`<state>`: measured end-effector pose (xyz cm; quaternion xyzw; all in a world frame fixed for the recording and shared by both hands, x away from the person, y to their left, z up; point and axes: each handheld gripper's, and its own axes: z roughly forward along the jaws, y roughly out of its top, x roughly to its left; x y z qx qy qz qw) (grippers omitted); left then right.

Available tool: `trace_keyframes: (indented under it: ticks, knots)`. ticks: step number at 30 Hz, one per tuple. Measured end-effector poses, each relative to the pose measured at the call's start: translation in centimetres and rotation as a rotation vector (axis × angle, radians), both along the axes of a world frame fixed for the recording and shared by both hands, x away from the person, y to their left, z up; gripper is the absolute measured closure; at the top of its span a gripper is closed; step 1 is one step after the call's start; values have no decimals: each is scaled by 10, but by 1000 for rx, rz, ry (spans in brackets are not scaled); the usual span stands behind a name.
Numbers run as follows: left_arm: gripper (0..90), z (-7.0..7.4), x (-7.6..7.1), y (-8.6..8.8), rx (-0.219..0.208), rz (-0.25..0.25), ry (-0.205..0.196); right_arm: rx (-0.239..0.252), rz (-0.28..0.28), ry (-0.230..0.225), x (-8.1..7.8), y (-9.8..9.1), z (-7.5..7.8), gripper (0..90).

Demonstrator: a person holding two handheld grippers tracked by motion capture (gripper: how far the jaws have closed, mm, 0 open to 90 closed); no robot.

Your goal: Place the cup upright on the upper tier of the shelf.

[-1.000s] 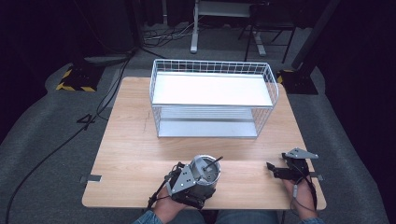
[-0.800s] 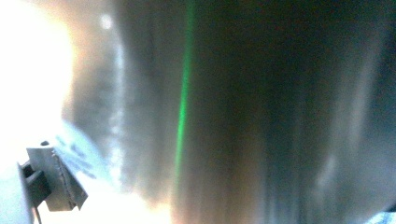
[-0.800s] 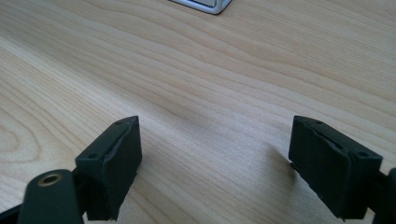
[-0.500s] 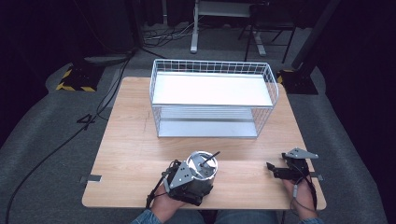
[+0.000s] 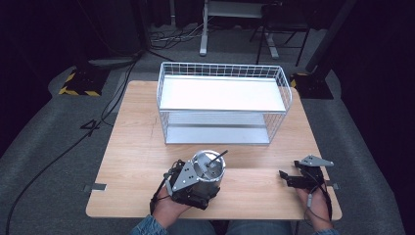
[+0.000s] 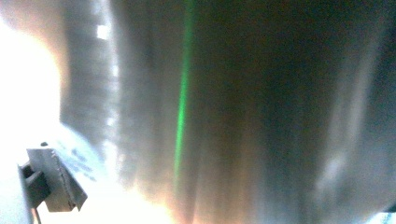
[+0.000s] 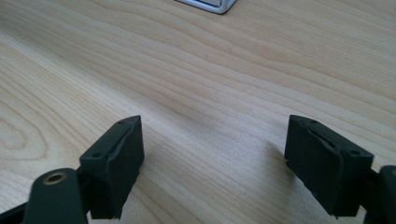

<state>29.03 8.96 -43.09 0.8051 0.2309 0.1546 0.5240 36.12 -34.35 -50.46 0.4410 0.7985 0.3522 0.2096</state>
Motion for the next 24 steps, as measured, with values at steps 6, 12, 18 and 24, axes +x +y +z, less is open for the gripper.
trace_keyframes:
  ticks: [6,12,18,24]
  knots:
    - [31,14,5,2,9,-5,-8,7,0,8,1,-1,0,208]
    - [31,31,12,5,-31,3,14,8,1,8,1,-1,0,210]
    - [31,43,22,10,-34,30,12,7,-2,6,1,-1,0,211]
    - [31,60,32,14,-48,38,-3,5,-3,4,0,-1,0,212]
